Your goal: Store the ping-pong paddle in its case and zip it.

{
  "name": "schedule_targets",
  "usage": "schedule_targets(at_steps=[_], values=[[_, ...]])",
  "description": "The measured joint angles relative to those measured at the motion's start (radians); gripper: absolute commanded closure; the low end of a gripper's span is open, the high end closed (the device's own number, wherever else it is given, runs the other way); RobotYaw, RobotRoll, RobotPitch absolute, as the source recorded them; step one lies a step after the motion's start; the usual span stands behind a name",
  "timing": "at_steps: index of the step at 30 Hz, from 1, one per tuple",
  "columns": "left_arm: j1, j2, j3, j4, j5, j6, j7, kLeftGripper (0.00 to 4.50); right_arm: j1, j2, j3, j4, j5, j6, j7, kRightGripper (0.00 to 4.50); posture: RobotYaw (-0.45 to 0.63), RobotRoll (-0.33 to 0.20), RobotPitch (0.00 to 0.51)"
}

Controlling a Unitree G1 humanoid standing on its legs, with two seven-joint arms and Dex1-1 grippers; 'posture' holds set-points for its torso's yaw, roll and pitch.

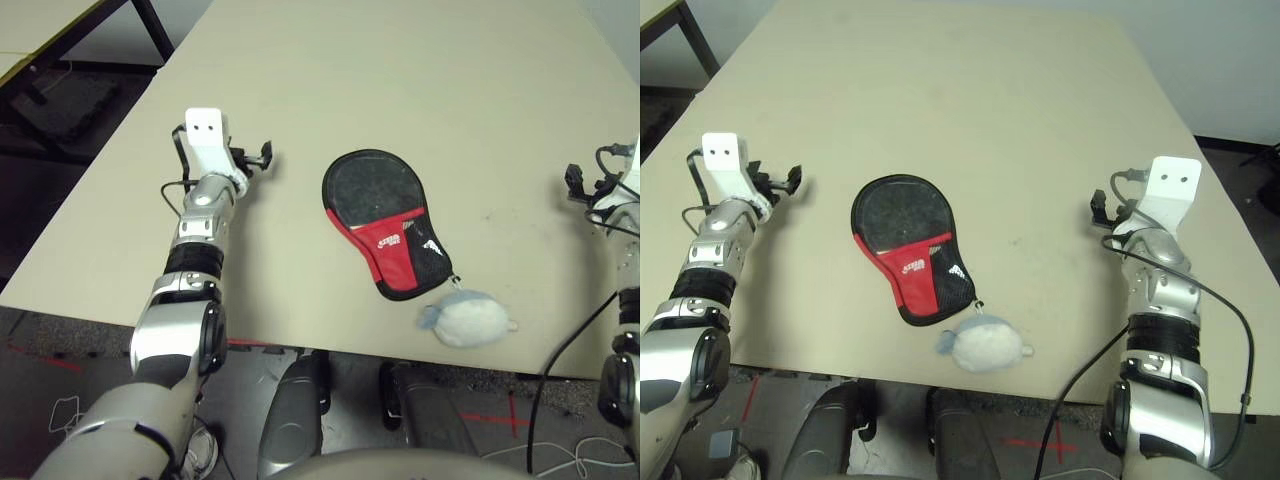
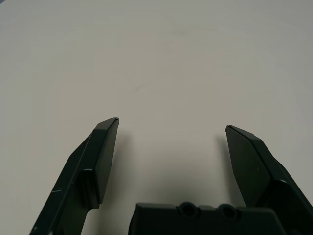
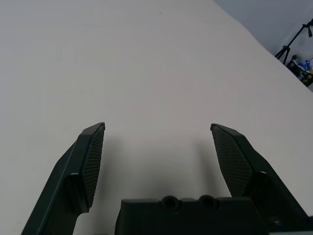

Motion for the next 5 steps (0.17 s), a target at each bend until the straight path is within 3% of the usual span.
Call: schedule_targets(at_steps=[5], values=[[0.058, -0.006, 0.003, -0.06, -0.009, 0.005, 0.015, 0.0, -0.001, 0.001, -0.017, 0.161, 0.001, -0.105, -0.005, 0.04, 0.11, 0.0, 0.12]])
